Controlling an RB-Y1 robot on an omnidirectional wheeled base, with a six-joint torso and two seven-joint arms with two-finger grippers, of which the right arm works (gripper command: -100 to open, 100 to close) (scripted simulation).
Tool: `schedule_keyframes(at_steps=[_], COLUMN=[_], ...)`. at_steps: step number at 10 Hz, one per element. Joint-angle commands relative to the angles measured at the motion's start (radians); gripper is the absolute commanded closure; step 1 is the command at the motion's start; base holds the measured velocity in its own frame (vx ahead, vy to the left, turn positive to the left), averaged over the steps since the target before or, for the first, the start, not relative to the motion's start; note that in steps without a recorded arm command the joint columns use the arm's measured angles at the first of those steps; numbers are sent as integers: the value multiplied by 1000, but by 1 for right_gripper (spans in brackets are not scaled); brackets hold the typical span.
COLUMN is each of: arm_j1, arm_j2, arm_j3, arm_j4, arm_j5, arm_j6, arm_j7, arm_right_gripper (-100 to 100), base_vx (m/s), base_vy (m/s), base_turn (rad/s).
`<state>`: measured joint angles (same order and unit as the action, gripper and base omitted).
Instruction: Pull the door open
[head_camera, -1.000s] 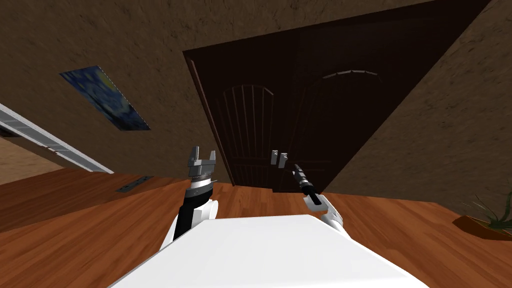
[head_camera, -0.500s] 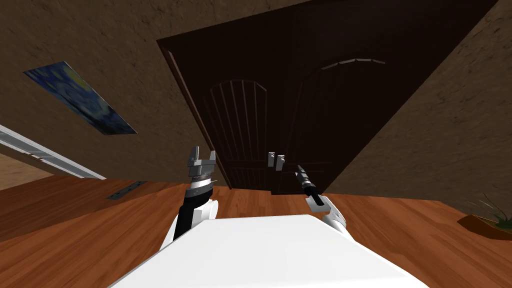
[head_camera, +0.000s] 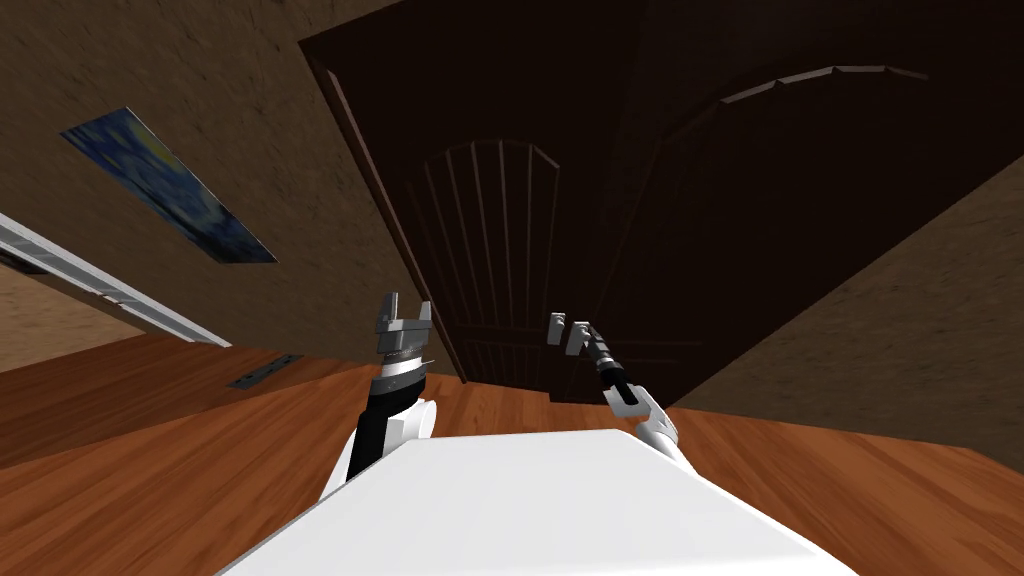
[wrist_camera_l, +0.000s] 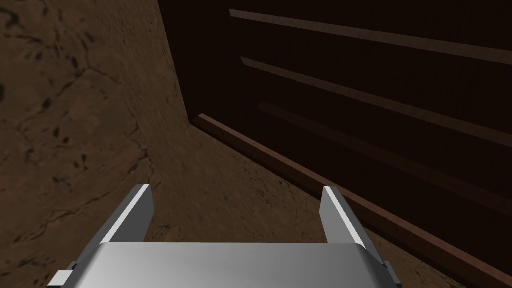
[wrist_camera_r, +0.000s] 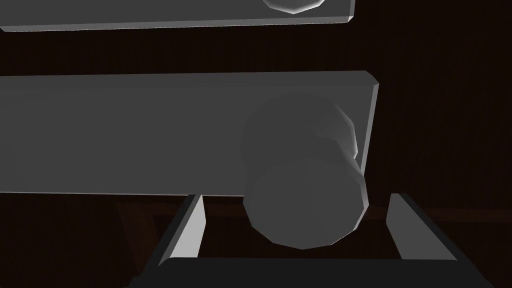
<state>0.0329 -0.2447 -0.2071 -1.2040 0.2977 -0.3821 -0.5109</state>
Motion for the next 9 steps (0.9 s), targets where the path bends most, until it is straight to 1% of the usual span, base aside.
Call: schedule_keyframes(at_steps=[1, 6, 7, 9], arm_j1=[2, 2, 15, 25], arm_j2=[-1, -1, -12, -22], arm_j3=[-1, -1, -4, 1], arm_j4=[0, 0, 2, 1], arm_j5=[0, 0, 0, 1], arm_j6=[1, 1, 0, -3], arm_j7=[-1, -1, -7, -18], arm_right_gripper=[100, 100, 100, 100], base_vx=[-16, -21, -92, -172], base_vy=[-5, -5, -37, -45], base_turn=[-35, 1, -18, 14])
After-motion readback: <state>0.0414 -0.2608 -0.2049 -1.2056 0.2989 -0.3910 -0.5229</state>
